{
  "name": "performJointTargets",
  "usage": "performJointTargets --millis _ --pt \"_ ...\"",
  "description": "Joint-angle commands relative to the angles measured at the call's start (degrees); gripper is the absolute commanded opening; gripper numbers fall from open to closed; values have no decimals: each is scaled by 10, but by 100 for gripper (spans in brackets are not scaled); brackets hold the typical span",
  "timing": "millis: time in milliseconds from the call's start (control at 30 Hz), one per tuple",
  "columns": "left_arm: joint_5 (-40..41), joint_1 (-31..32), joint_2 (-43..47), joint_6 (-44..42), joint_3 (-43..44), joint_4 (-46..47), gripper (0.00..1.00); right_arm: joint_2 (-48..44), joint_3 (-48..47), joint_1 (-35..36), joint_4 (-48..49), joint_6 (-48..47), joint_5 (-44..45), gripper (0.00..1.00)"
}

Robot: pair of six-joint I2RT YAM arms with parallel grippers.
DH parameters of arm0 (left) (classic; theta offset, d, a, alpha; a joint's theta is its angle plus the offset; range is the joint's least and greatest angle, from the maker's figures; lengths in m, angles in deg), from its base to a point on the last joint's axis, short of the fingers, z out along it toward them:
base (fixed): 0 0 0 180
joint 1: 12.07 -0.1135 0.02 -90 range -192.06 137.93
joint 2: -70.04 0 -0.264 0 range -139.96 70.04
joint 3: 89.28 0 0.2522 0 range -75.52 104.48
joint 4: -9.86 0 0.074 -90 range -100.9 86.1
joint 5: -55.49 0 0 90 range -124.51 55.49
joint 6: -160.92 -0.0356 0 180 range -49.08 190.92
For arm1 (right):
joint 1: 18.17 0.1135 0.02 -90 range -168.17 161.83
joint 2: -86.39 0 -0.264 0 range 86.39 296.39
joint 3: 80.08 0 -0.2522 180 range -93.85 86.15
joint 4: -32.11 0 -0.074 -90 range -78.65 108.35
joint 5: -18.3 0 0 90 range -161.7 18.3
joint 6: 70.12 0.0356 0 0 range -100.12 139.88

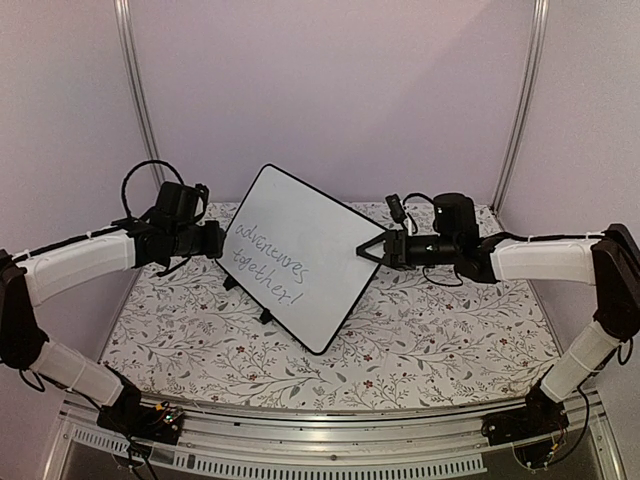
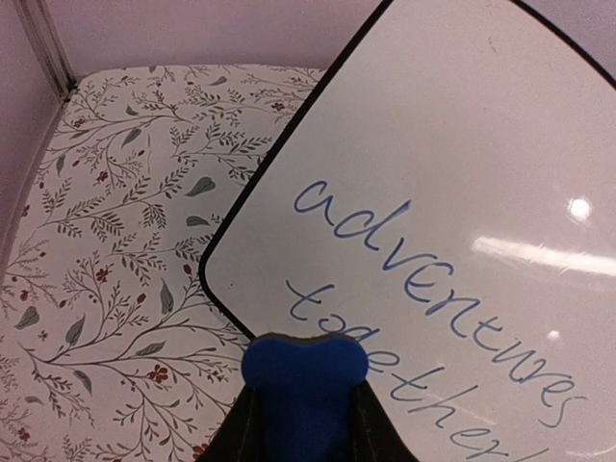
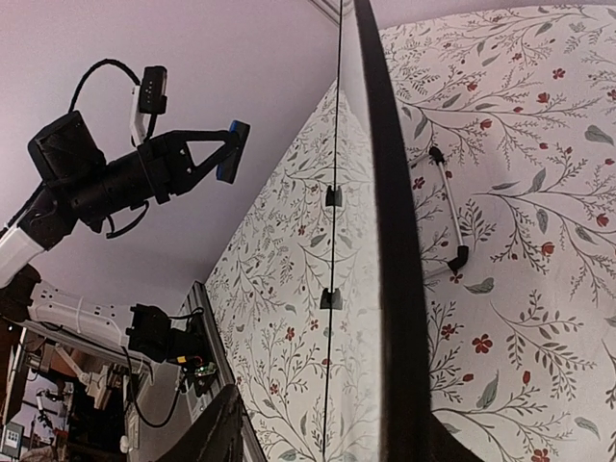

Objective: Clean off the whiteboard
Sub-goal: Erase the center of the whiteboard.

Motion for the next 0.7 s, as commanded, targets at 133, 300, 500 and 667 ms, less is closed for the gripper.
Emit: performJointTargets --millis 133,300,500,667 --pt "2 -8 24 2 -7 -1 0 56 -47 4 25 22 -60 34" --pt "1 -9 28 2 -9 -2 0 80 -73 2 18 27 -89 19" --pt "3 -8 34 0 -12 -6 0 90 -95 -38 -22 7 -169 0" --pt "1 -9 36 -2 -13 -7 0 96 -117 -88 -77 -39 -256 0"
